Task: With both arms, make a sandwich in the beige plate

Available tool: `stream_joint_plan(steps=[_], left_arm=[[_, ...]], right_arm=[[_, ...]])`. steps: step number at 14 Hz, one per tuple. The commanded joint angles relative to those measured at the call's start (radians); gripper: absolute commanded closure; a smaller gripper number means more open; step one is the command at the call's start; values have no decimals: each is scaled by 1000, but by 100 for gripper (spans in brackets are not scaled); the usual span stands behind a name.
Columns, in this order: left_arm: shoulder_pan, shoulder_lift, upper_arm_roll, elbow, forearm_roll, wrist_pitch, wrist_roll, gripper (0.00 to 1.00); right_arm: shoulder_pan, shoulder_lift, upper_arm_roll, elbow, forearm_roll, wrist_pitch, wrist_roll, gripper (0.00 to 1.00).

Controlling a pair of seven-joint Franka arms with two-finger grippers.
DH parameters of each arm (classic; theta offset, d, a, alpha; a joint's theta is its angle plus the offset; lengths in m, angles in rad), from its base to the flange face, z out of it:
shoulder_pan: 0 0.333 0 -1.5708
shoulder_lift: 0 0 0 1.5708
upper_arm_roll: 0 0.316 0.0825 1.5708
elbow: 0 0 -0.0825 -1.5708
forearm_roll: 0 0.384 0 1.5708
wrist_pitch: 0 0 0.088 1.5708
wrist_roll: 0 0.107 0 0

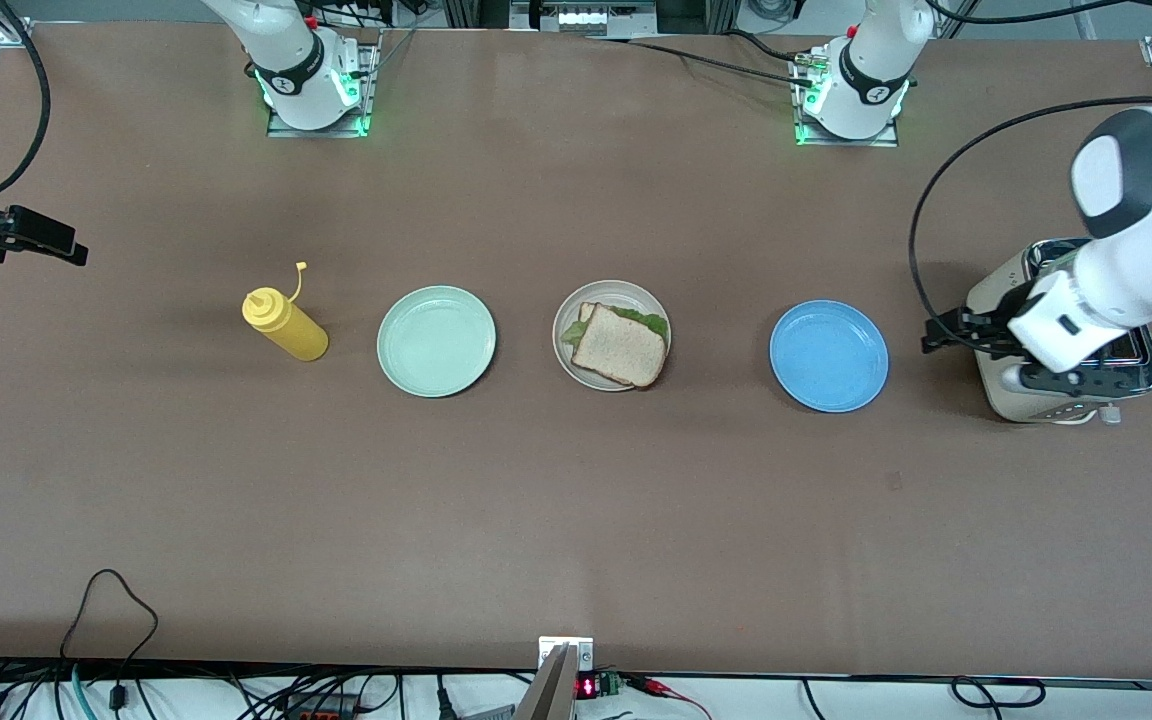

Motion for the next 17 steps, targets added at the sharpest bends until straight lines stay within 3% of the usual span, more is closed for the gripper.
stream_joint_plan(steps=[1,4,6,17], left_arm=[[-79,22,84,185,76,-135,-56,0],[-53,5,72,297,90,-272,-62,0],[-8,-41,67,306,83,-338,-48,0],[-11,-184,20,109,93,-314,-73,0]], right_arm=[[-2,1,4,15,-4,-16,13,0],[-4,1,4,15,-4,-18,13,0],[-4,1,2,15,-4,-21,13,0],[-6,2,2,15,-4,-19,9,0]])
